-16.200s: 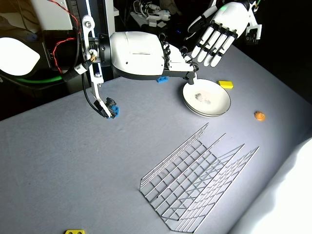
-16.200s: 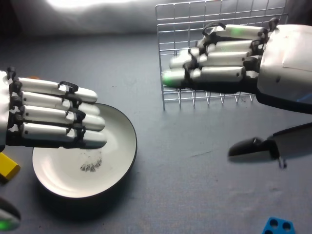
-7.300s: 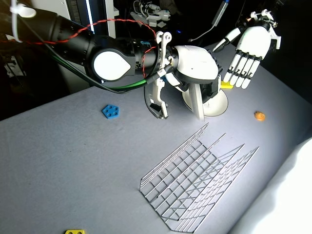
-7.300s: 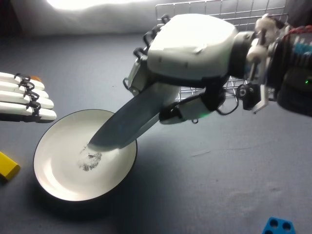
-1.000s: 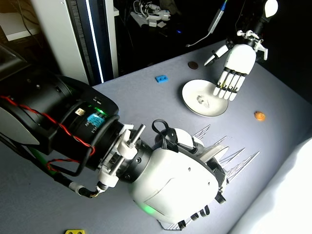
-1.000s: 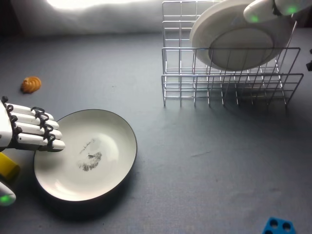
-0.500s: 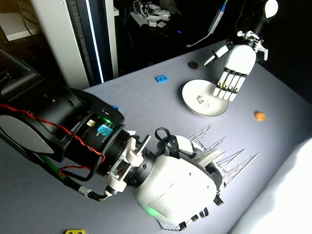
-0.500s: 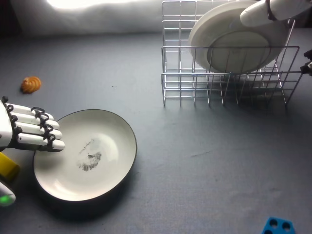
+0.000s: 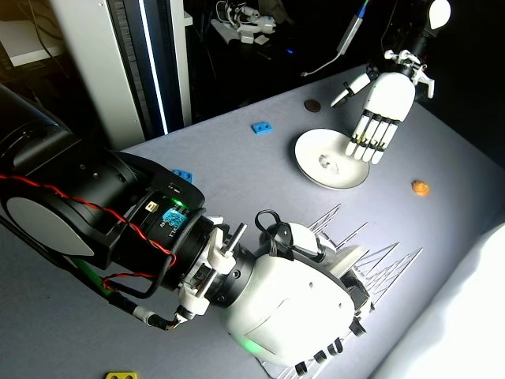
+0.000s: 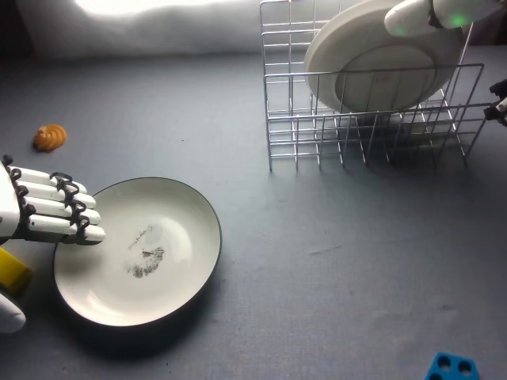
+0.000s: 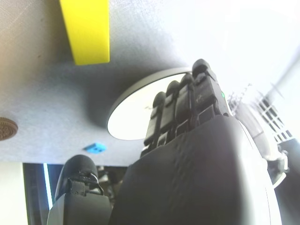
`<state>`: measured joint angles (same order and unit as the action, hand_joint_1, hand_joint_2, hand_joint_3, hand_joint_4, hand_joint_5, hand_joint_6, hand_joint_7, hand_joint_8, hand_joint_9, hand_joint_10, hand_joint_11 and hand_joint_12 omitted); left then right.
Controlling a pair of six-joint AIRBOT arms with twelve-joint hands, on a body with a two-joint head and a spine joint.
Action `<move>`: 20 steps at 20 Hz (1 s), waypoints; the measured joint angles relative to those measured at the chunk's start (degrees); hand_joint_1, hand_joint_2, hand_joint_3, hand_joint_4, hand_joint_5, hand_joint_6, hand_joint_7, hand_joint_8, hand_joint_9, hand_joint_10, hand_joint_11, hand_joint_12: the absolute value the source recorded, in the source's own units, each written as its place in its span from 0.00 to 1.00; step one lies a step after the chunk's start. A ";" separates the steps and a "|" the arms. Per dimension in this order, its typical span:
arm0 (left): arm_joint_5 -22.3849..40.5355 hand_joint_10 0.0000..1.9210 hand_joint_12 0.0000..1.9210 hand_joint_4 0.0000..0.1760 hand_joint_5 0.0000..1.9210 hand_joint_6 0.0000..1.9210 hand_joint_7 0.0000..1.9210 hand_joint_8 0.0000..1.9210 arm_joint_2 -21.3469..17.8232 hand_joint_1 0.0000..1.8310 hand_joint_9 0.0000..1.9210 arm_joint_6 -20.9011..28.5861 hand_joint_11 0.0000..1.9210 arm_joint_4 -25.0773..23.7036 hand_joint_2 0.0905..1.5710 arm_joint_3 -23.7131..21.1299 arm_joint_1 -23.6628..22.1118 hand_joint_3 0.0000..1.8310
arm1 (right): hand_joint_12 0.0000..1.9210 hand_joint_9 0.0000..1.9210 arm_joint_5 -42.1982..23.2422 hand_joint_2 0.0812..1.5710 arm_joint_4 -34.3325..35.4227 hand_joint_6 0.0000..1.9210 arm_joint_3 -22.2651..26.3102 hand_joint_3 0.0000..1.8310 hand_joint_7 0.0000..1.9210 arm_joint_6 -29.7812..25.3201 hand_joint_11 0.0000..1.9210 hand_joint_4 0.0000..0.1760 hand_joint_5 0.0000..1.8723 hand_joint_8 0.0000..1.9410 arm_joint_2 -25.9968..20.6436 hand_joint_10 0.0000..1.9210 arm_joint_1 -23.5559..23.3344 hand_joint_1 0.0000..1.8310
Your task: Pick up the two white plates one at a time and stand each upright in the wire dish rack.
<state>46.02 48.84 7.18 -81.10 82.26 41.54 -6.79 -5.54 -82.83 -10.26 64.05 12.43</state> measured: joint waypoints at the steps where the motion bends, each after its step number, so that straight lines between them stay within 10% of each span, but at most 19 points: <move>1: 0.00 0.00 0.00 0.00 0.00 0.00 0.00 0.00 0.00 0.00 0.00 0.00 0.00 0.00 0.66 0.00 0.00 0.00 | 0.58 0.50 -0.04 0.64 0.00 0.03 0.00 0.00 0.51 0.00 0.26 0.00 0.46 0.00 0.00 0.00 0.00 0.61; 20: -1.05 0.00 0.00 0.00 0.00 0.00 0.00 0.00 0.31 0.00 0.00 0.00 0.00 0.15 0.66 0.72 -0.31 0.00 | 0.59 0.44 -12.52 0.64 -1.38 0.00 0.02 0.00 0.44 6.73 0.20 0.00 0.43 0.00 0.07 0.00 0.98 0.56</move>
<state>44.97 49.15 7.18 -80.95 82.98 41.23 -19.31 -6.92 -82.81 -3.53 64.12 13.41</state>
